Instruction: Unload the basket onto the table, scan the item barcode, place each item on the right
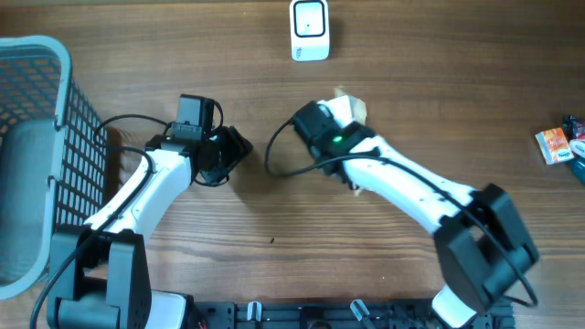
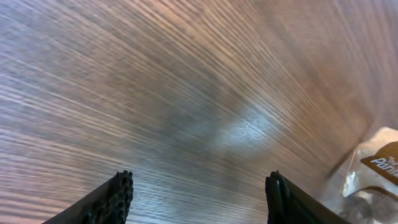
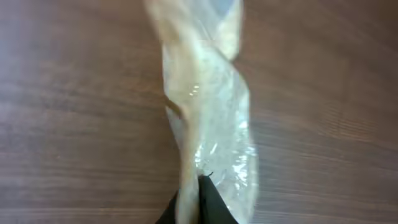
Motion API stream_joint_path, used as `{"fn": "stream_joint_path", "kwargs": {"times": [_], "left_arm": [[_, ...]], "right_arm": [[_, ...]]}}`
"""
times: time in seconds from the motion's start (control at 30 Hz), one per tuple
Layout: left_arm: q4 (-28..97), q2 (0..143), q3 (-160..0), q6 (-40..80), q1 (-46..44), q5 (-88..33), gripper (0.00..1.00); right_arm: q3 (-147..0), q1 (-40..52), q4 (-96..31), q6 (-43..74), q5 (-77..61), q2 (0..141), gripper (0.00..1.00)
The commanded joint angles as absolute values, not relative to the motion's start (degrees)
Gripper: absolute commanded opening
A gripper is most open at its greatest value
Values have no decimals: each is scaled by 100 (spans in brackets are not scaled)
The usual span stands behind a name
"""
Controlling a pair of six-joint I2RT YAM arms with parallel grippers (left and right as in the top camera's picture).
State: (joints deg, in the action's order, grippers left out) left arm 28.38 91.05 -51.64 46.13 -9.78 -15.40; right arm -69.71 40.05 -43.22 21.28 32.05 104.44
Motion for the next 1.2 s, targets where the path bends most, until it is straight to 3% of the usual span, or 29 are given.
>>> {"fn": "stream_joint_path", "kwargs": {"times": [0.0, 0.03, 0.07, 0.1, 0.2, 0.27, 0.4, 0.63, 0.77, 0.93, 1.03, 1.07, 1.17], "left_arm": [[2856, 9000, -5175, 4519, -989, -1295, 69], [2856, 9000, -5175, 4519, -989, -1269, 69], [2862, 9000, -5175, 4519, -989, -1271, 70], [2895, 9000, -5175, 4519, -989, -1271, 72], [3009, 9000, -5175, 4517, -989, -1269, 75], [3041, 9000, -5175, 4517, -989, -1269, 75], [3057, 9000, -5175, 4495, -989, -1251, 76], [3087, 9000, -5175, 4370, -989, -1251, 80], [3087, 9000, -5175, 4370, -989, -1253, 83], [3094, 9000, -5175, 4370, -989, -1253, 87], [3094, 9000, -5175, 4370, -989, -1253, 87], [3094, 9000, -5175, 4370, -989, -1253, 87], [3092, 9000, -5175, 4370, -989, -1253, 88]], "right_arm": [[-7061, 4333, -4222, 2121, 2794, 10718, 9], [-7078, 4401, -4110, 2132, 2429, 10698, 11], [-7188, 4429, -4077, 2257, 2132, 10694, 23], [-7312, 4429, -4123, 2248, 2047, 10694, 44], [-7389, 4427, -4167, 1925, 2263, 10696, 82], [-7380, 4429, -4316, 1778, 2432, 10715, 100], [-7811, 3997, -4884, 2027, 1848, 10591, 100], [-7487, 1710, -4803, 585, -2108, 10591, 100], [-6777, 1551, -3896, 489, -3087, 10630, 100], [-6077, 1551, -2847, 1234, -3129, 10667, 99], [-5610, 1557, -2158, 1953, -2921, 10667, 80], [-5492, 1557, -2023, 2128, -2738, 10667, 78], [-5365, 1557, -1951, 2405, -2399, 10667, 57]]}}
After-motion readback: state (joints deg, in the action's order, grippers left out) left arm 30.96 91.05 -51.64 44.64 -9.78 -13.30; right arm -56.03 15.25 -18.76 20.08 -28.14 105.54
